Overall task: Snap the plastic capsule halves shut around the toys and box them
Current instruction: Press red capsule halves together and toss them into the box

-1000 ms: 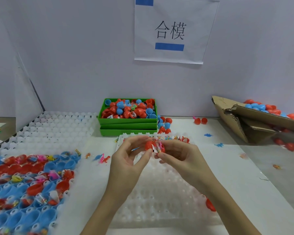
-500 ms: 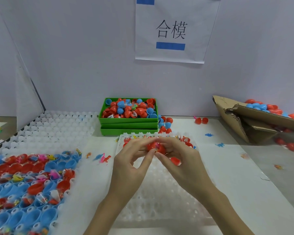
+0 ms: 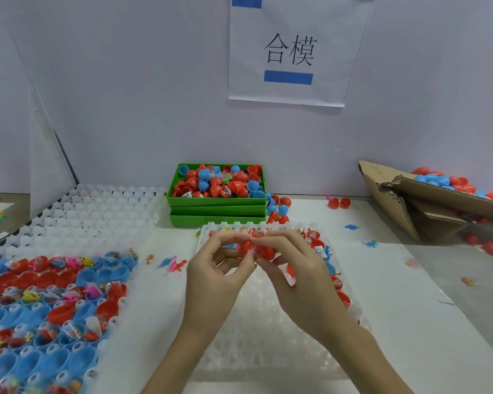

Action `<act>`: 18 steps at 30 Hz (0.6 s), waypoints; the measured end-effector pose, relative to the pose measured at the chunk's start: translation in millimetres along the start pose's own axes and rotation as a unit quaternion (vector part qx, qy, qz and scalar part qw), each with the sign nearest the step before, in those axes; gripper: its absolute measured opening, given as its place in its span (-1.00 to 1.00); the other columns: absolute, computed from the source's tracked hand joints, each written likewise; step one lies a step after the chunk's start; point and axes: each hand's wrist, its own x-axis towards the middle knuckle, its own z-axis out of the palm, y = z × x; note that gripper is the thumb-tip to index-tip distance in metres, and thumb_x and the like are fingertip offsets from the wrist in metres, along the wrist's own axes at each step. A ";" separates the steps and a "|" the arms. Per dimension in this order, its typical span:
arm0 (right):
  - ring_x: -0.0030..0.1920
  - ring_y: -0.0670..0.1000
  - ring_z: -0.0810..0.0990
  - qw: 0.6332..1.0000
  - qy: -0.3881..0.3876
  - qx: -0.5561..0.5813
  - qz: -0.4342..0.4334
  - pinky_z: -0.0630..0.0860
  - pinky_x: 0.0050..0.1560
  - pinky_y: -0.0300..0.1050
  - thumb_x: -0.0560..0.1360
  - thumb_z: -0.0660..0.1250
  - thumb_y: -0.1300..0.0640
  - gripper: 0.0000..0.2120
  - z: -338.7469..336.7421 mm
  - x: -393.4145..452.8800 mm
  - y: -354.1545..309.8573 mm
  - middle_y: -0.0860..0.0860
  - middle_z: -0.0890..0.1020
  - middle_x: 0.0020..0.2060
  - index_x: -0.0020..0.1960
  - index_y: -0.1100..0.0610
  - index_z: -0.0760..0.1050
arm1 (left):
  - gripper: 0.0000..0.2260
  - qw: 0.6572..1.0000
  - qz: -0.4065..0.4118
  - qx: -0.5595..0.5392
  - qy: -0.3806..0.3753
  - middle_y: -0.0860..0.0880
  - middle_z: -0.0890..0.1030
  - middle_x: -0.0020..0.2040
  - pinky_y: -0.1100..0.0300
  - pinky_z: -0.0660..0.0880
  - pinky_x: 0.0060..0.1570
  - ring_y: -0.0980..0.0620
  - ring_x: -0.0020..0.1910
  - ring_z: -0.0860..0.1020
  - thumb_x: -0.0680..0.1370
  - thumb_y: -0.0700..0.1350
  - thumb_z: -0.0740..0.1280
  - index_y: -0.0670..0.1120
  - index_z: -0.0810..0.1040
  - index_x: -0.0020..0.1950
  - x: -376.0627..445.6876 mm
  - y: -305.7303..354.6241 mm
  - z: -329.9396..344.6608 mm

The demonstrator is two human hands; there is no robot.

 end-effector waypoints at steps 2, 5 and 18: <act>0.05 -0.31 0.54 1.000 0.002 0.009 0.001 0.50 0.06 -0.48 0.58 0.37 0.12 -0.76 -0.3 0.2 0.5 -0.07 0.62 0.12 0.22 0.12 0.63 | -0.74 0.999 -0.014 -0.028 -0.003 0.07 0.73 0.01 0.21 0.67 0.02 -0.01 0.04 0.72 0.55 -0.26 0.50 0.12 0.69 0.07 0.1 0.4 0.1; 0.03 -0.23 0.55 1.000 -0.002 0.007 -0.003 0.49 0.05 -0.47 0.60 0.35 0.14 -0.83 -2.1 0.1 1.4 -0.07 0.62 0.08 0.16 0.12 0.63 | -0.73 0.998 -0.015 -0.057 -0.018 0.04 0.74 0.03 0.25 0.65 0.04 0.00 0.07 0.72 0.57 -0.28 0.48 0.09 0.71 0.10 -0.9 2.4 -0.3; 0.01 -0.05 0.64 0.994 0.030 0.093 0.046 0.59 -0.10 -0.30 0.54 0.50 0.18 -0.71 -5.7 1.8 -5.2 -0.18 0.63 0.03 0.17 -0.08 0.54 | -0.81 0.997 0.007 -0.069 -0.038 0.01 0.75 0.05 0.22 0.64 0.07 -0.06 0.08 0.73 0.52 -0.04 0.50 0.09 0.71 0.14 -0.6 7.1 -0.8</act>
